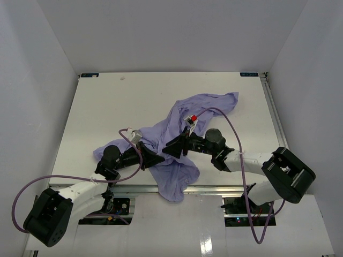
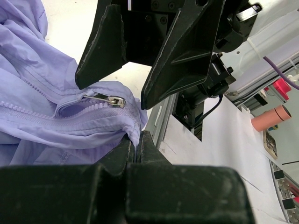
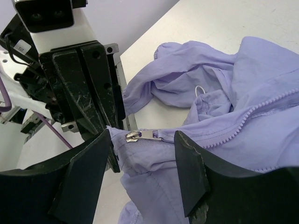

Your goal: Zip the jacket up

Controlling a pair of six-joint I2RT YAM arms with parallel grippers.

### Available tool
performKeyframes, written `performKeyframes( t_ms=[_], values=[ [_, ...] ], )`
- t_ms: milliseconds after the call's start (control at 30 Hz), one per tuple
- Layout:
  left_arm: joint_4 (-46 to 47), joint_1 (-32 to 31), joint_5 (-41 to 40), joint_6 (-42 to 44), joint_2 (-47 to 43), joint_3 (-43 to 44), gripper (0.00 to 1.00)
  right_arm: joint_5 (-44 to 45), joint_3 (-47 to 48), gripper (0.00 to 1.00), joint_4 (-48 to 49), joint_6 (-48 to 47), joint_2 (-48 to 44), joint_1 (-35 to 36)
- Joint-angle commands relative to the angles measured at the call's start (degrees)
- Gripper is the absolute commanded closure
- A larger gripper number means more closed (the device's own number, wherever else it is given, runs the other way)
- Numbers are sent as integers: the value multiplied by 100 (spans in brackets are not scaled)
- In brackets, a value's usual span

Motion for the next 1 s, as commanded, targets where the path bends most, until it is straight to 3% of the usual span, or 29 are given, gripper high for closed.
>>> performKeyframes(
  t_ms=[0, 267, 433, 600, 700, 867, 967],
  values=[
    [213, -12, 8, 131, -68, -48, 100, 187, 72, 37, 28, 46, 9, 78],
    [178, -12, 42, 173, -34, -6, 100, -123, 354, 47, 480, 237, 543, 193],
    [-17, -12, -20, 235, -25, 29, 100, -204, 257, 72, 957, 292, 571, 193],
    [-101, -12, -58, 206, 142, 26, 100, -236, 162, 83, 1229, 262, 435, 193],
    [-149, -12, -90, 200, 140, 29, 100, -275, 144, 83, 1268, 239, 387, 193],
    [-175, -12, -90, 200, 113, 38, 100, -284, 152, 65, 1250, 110, 378, 193],
    [-167, -12, -85, 200, 119, 30, 100, -298, 204, 63, 1261, 67, 424, 194]
  ],
)
